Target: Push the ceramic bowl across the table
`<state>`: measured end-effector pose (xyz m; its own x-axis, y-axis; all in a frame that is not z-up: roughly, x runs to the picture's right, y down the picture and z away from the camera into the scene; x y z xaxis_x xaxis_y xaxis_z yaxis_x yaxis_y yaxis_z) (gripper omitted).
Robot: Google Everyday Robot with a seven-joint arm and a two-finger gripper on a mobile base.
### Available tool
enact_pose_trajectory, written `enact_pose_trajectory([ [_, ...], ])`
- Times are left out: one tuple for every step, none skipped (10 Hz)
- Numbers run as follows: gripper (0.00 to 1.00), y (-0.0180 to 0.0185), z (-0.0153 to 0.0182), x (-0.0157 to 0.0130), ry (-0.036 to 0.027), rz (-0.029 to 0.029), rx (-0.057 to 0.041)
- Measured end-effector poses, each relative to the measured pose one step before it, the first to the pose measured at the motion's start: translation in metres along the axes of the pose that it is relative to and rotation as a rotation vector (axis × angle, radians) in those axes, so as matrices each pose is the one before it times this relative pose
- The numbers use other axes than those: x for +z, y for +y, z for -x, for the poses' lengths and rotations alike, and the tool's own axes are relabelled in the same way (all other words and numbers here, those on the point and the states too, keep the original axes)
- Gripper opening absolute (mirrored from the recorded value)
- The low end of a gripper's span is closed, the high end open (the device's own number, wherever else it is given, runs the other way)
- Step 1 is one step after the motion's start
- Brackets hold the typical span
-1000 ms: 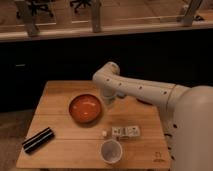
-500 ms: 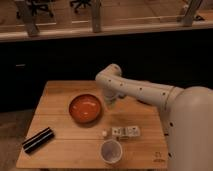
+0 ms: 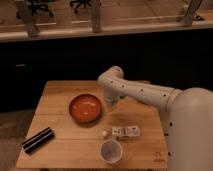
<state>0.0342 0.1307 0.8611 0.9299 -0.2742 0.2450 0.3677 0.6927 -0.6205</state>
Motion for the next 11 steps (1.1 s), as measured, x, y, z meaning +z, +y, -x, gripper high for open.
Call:
enact_pose_trajectory([
  [0.00,0.00026,0.00106,0.00215,-0.00120,0.00215,-0.00526],
  [0.00,0.00147,0.00253,0.00094,-0.00170,0.00260,-0.00722],
  [0.00,0.00086,0.00186,0.00170,0.00026,0.00280,-0.00849],
  [0.00,-0.00143,0.00736,0.00136,0.00434,0.00813,-0.01821],
  [0.00,-0.00509,0.01129,0.00115,0.00048,0.00134,-0.02065],
  [0.00,-0.00143,0.00718,0.00031,-0.00391,0.00644,-0.01194],
  [0.00,0.00001,-0.00016,0.00124,0.00599,0.00097,-0.00887],
  [0.00,0.00052,-0.00040,0.00112,0.00432,0.00138,-0.01458],
  [0.00,0.00169,-0.00067,0.00145,-0.00013,0.00343,-0.00824],
  [0.00,0.00047,0.00065,0.00073,0.00034,0.00129,-0.00601],
  [0.00,-0.00032,0.00325,-0.00059,0.00170,-0.00114,-0.00741],
])
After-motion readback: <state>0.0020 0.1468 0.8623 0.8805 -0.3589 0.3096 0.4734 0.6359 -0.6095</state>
